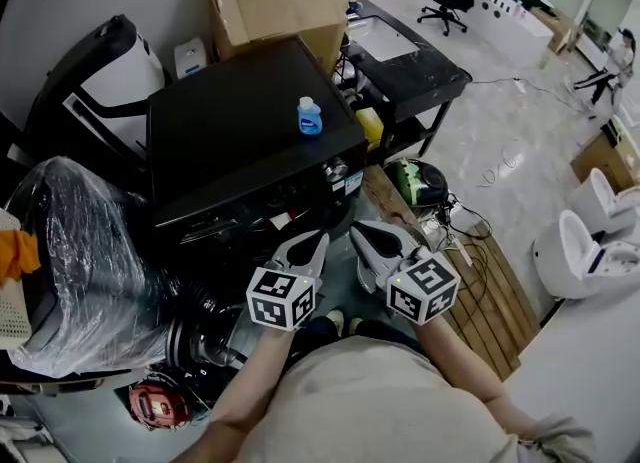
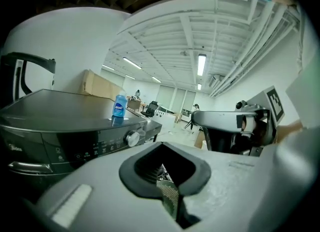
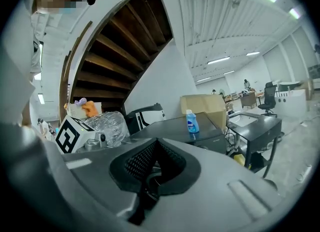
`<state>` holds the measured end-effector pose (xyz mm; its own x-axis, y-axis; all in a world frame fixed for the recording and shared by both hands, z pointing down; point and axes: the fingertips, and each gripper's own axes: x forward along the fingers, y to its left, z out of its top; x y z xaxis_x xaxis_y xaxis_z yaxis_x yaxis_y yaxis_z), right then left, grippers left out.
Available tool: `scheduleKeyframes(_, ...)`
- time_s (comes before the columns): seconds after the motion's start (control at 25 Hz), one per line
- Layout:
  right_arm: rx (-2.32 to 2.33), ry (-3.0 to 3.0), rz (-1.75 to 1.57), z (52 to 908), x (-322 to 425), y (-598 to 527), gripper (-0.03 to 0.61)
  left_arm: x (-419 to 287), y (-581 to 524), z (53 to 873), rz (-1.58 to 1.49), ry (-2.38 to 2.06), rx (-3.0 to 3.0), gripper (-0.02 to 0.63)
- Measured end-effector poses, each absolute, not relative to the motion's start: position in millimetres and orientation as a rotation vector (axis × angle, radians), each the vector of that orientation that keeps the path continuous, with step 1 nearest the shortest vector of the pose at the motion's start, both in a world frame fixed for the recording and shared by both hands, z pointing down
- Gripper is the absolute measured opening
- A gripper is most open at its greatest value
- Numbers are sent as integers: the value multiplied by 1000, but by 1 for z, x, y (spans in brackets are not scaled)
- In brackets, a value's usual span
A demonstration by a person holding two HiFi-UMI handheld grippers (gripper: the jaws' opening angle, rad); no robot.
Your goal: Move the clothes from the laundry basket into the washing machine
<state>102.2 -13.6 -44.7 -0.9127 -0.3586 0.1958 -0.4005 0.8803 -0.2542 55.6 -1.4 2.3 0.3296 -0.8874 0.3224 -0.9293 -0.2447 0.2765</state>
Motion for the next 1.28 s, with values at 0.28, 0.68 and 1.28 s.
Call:
scheduleKeyframes(0.28, 605, -2923, 425, -48, 103, -10, 26, 54, 3, 3, 129, -1625, 2162, 5)
scheduleKeyframes(0.68, 551, -2873, 356, -56, 109, -17, 26, 48, 7, -1, 110, -1634, 2155, 5)
scheduleKeyframes(1.28, 477, -2781, 262, -51, 122, -25, 26, 55, 3, -8, 97, -1587, 2213, 5)
